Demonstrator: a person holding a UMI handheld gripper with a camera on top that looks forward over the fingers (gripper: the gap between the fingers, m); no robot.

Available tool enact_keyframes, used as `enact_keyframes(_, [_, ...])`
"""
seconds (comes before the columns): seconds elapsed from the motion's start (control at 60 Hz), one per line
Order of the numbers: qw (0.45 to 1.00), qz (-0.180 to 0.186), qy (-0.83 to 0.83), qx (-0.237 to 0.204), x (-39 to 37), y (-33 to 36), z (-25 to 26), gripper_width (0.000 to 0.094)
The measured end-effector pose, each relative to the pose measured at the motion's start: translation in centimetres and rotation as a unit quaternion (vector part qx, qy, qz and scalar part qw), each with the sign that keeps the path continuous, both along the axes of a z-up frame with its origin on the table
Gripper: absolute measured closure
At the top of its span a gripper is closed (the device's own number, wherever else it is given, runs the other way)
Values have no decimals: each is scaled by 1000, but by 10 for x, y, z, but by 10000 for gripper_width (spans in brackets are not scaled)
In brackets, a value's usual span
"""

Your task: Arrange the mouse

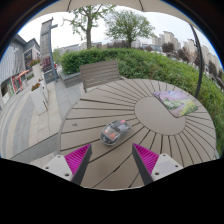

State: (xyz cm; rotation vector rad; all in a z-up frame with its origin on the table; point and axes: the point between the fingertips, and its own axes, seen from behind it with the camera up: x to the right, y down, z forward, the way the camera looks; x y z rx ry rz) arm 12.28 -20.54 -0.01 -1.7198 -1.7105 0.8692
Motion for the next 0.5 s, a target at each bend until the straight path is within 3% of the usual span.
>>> enact_keyframes(0.5, [1000, -21, 18, -5, -91, -9, -15, 88])
